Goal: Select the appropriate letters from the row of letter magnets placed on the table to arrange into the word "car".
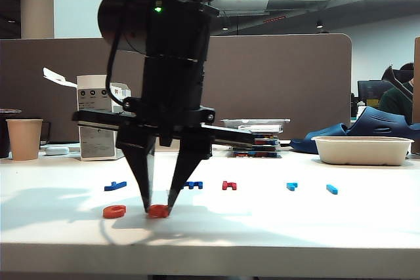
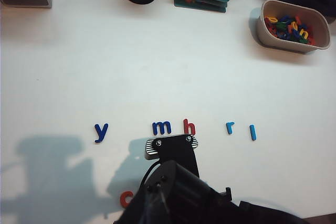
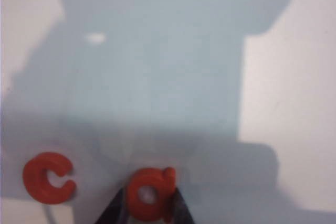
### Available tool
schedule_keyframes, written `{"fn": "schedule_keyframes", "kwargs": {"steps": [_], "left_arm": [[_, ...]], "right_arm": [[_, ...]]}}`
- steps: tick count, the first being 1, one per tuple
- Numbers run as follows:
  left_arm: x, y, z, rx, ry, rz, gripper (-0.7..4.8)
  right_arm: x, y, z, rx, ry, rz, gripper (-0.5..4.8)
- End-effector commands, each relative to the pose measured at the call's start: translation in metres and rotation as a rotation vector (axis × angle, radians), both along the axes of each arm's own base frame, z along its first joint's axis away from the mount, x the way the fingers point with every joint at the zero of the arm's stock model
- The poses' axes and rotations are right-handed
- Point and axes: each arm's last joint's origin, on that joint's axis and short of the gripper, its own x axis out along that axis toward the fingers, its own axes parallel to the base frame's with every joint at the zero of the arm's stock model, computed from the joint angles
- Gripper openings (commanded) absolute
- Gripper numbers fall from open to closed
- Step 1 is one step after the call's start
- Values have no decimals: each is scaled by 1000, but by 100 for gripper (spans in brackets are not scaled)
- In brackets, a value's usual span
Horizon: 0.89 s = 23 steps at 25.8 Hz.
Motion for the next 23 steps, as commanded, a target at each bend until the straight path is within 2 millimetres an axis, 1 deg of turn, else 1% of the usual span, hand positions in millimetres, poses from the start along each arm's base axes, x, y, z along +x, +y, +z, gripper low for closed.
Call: {"fn": "schedule_keyframes", "kwargs": {"steps": [1, 15, 19, 23], "left_arm": [[0, 0, 2, -8, -11, 0, -6], [0, 0, 2, -7, -11, 0, -6], [0, 0, 2, -8, -11, 0, -6], [0, 0, 2, -8, -11, 0, -6]], "right_arm": [[0, -1, 0, -11, 1, -5, 54], [-4, 0, 0, -14, 20, 9, 55], [-5, 1, 0, -10, 27, 13, 108], [-5, 1, 0, -11, 30, 13, 117]]}}
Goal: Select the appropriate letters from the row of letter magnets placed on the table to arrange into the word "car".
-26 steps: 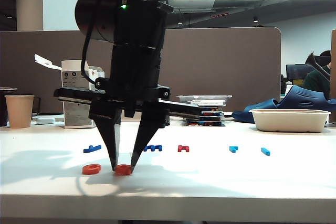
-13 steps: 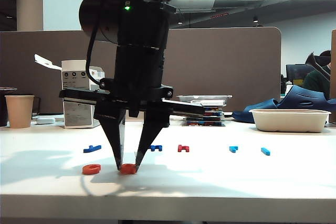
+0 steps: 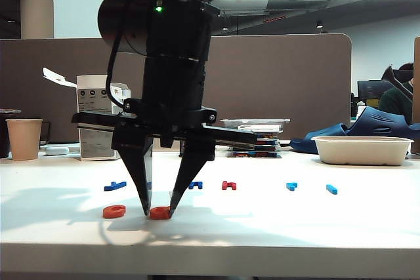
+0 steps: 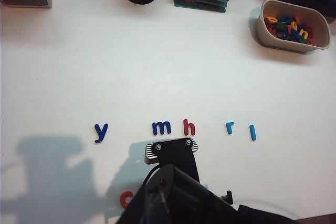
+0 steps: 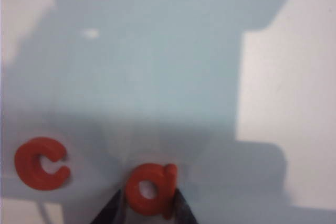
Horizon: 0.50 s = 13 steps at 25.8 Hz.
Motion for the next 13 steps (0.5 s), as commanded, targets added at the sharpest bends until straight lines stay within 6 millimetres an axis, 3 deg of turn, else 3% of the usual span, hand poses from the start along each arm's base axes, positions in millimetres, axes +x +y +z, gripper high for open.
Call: {"fn": "schedule_keyframes", "kwargs": {"steps": [1, 5, 9, 13], "left_arm": [[0, 0, 2, -8, -11, 0, -6], [0, 0, 2, -8, -11, 0, -6], [0, 0, 2, -8, -11, 0, -6], [0, 0, 2, -8, -11, 0, -6]], "right_arm": [[-1, 0, 1, -1, 6, 2, 117], [0, 1, 1, 3, -1, 6, 120], [0, 1, 1, 6, -3, 5, 186], [0, 1, 1, 6, -4, 9, 187]]}}
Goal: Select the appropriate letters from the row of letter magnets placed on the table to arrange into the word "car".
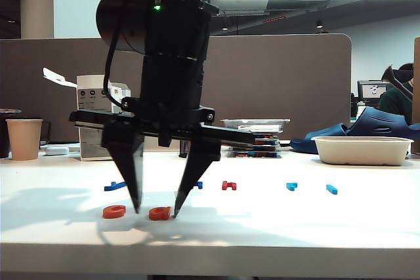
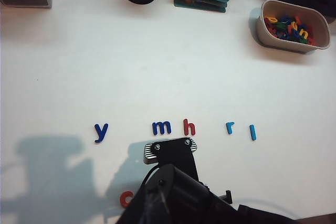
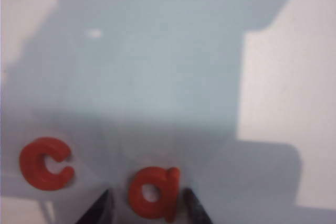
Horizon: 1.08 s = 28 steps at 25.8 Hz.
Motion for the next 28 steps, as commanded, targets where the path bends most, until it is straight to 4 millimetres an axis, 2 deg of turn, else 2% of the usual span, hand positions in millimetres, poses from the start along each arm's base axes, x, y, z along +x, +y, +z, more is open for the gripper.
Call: {"fn": "schedule_keyframes", "kwargs": {"steps": [1, 22, 28], "left_arm": [[0, 0, 2, -7, -11, 0, -6], [0, 0, 2, -8, -11, 0, -6], [0, 0, 2, -7, -11, 0, -6]], "right_arm": [[0, 0, 0, -1, -2, 10, 187], [8, -9, 12, 15, -28, 22, 190], [16, -16, 15, 13, -36, 16, 190]]}}
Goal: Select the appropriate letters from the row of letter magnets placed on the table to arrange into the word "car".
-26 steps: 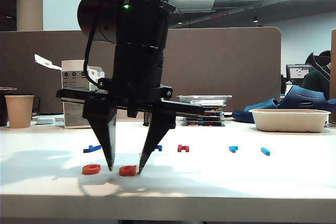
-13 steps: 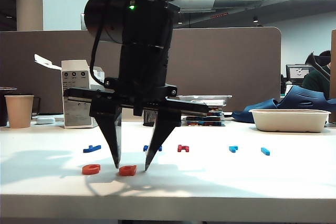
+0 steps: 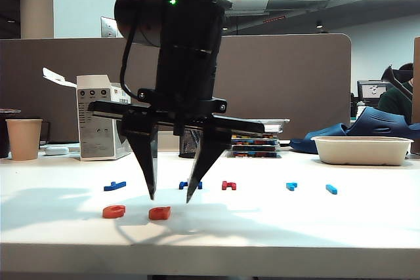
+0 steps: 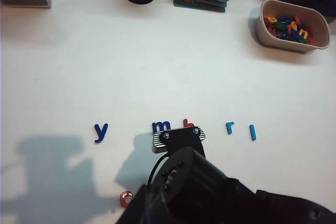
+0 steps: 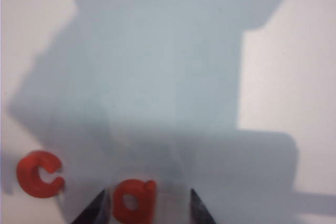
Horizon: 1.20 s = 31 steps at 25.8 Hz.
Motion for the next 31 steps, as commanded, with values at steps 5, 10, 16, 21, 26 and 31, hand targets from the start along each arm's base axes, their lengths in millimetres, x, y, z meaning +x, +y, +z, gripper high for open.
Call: {"fn": "schedule_keyframes", "kwargs": {"steps": [5, 10, 16, 21, 26, 31], "left_arm": [[-1, 1, 2, -7, -11, 0, -6], [-1, 1, 2, -8, -11, 1, -6], [-1, 1, 2, -7, -11, 0, -6], [-1, 1, 2, -7, -11, 0, -6], [-1, 1, 2, -7, -11, 1, -6], [-1, 1, 2, -7, -11, 0, -6]], "right_arm": [[12, -15, 13, -12, -44, -9, 189], [27, -35, 16, -59, -49, -32, 189], [47, -59, 17, -97, -56, -59, 189], [65, -83, 17, -122, -65, -103, 189], [78, -102, 17, -135, -66, -119, 189], [84, -113, 17, -142, -66, -132, 189]]}}
